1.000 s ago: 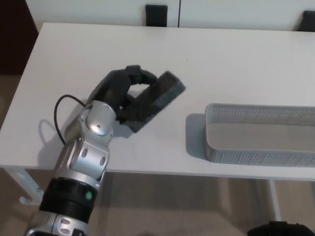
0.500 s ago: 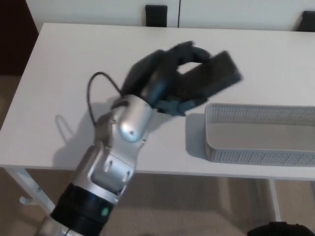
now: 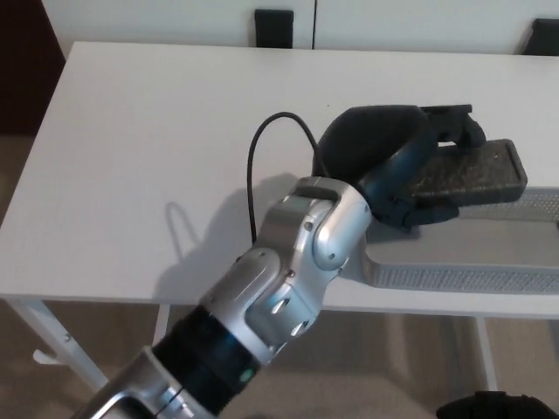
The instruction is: The robot walks towards a desk on which an eraser is kept on the left hand side and a container is kept on the right hand side. The robot picks up the eraser using its left hand and places it in the container.
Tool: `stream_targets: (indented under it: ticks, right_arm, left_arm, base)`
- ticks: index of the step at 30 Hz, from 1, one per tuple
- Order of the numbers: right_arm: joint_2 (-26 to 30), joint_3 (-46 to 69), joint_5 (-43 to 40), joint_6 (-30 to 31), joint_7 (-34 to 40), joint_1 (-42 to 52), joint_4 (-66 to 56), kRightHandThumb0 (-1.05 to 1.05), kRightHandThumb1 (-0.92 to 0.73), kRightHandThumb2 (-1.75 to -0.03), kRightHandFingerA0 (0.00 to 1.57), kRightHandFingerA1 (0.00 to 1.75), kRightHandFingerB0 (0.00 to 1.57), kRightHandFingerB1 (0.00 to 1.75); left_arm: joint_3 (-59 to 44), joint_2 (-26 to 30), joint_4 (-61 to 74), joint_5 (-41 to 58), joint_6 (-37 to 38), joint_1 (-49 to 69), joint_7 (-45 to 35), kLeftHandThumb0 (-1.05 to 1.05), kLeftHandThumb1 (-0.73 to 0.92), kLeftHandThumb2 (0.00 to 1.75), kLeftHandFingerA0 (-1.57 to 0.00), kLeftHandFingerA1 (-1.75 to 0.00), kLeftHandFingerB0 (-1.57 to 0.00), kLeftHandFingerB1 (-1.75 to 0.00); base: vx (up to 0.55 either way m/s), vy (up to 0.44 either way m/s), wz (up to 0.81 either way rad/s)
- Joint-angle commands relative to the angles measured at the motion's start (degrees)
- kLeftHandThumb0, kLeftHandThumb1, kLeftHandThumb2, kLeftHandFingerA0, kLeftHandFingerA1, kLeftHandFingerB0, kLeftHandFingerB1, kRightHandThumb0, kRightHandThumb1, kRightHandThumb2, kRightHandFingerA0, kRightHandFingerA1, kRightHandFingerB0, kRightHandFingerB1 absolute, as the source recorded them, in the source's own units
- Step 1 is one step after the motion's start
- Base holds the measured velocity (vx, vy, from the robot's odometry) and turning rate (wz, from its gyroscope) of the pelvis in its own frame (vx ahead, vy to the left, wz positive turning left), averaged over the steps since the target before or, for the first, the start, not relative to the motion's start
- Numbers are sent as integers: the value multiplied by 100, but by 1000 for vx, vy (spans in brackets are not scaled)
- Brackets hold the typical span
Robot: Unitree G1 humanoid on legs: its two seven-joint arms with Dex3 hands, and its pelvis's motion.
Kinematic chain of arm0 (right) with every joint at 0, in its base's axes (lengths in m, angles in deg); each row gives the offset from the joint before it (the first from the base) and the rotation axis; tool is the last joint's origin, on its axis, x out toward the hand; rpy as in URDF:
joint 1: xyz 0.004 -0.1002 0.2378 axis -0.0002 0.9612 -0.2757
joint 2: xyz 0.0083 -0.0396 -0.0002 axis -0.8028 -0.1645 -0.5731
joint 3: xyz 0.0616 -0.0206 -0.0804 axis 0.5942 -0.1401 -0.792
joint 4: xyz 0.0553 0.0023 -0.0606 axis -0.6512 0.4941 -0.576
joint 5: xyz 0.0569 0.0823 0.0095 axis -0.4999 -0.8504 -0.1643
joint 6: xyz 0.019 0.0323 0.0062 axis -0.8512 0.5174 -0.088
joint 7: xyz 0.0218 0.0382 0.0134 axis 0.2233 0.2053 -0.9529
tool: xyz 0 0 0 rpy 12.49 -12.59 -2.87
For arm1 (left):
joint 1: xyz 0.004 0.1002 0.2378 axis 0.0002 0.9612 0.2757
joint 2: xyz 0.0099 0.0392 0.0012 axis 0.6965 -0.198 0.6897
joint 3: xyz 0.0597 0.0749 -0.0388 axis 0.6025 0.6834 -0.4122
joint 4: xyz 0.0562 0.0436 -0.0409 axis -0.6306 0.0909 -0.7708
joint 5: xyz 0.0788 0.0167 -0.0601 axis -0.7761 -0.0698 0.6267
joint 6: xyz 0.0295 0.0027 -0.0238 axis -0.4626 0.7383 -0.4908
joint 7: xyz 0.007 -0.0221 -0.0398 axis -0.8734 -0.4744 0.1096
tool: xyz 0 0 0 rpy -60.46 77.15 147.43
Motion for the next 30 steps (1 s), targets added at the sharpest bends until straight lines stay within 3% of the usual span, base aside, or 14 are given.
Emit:
stream_targets:
  ticks: [1, 4, 5, 6, 7, 8, 9, 10, 11, 25, 27, 28, 29, 30]
  right_arm:
    - [33, -9, -27, 138, -87, -8, -105, -31, -45, -52, 69, 53, 64, 50]
    - [25, -11, -25, 184, -75, -4, -148, -26, -46, -53, 69, 53, 63, 50]
    - [31, -6, -36, 127, -91, -8, -145, -28, -46, -52, 68, 53, 64, 51]
    - [40, -7, -37, 128, -106, -15, -156, -28, -46, -52, 68, 53, 64, 51]
    - [59, -35, -18, 72, -141, 1, -182, -29, -47, -52, 68, 53, 63, 50]
    - [80, -63, 18, 122, -143, 20, -253, -31, -48, -53, 68, 52, 63, 50]
    - [110, -100, 46, 150, -177, 35, -331, -30, -48, -53, 68, 52, 63, 49]
    - [113, -100, 42, 151, -183, 21, -330, -29, -48, -53, 68, 52, 63, 50]
    - [123, -99, 35, 181, -195, -8, -351, -28, -48, -53, 68, 52, 63, 50]
    - [107, -85, -22, 498, -231, -30, -551, -26, -46, -53, 66, 53, 63, 51]
    - [136, -119, 16, 441, -253, -44, -562, -27, -47, -53, 67, 53, 63, 51]
    - [149, -126, 20, 417, -269, -49, -556, -30, -47, -52, 67, 52, 62, 50]
    - [175, -128, 25, 388, -286, -54, -545, -30, -47, -53, 68, 52, 63, 50]
    - [183, -105, 11, 409, -279, -45, -554, -29, -46, -53, 67, 52, 63, 51]
  left_arm:
    - [78, -72, -449, -157, 312, -330, 295, -27, 71, 64, -86, -164, -81, -59]
    - [48, -181, -704, -41, 358, -469, 281, -26, 78, 67, -83, -162, -77, -73]
    - [26, -235, -768, 27, 319, -526, 163, -34, 60, 99, -81, -104, -50, -60]
    - [3, -268, -784, 103, 255, -568, -15, -34, 60, 99, -81, -104, -50, -60]
    - [140, -188, -796, 102, -3, -761, -706, -66, 55, 82, -26, -48, -14, -39]
    - [247, -148, -813, 23, -90, -831, -911, -80, 53, 88, -5, -21, -5, -19]
    - [367, -162, -804, -11, -304, -901, -1264, -86, 52, 90, 0, -1, 0, -7]
    - [396, -166, -808, -11, -337, -925, -1348, -91, 63, 61, 0, 0, 0, -1]
    - [484, -184, -812, -19, -439, -988, -1582, -91, 52, 93, 0, 0, 0, -4]
    - [1220, -124, -19, -339, -566, -824, -1983, -99, 63, 106, 0, 0, 0, -6]
    - [1129, 89, 737, -315, -553, -577, -2051, -97, 61, 97, 0, 0, 0, -10]
    - [1093, 162, 993, -304, -563, -509, -2125, -96, 79, 65, 0, -3, 0, -14]
    - [1008, 314, 1539, -267, -547, -353, -2250, -92, 61, 105, 0, -8, 0, -13]
    - [907, 453, 2089, -205, -504, -153, -2321, -92, 62, 104, 0, -8, 0, -15]
  base:
    - [0, 0, 0]
    - [0, 0, 0]
    - [0, 0, 0]
    - [0, 0, 0]
    - [0, 0, 0]
    - [0, 0, 0]
    - [0, 0, 0]
    - [0, 0, 0]
    - [0, 0, 0]
    - [0, 0, 0]
    - [0, 0, 0]
    - [0, 0, 0]
    - [0, 0, 0]
    - [0, 0, 0]
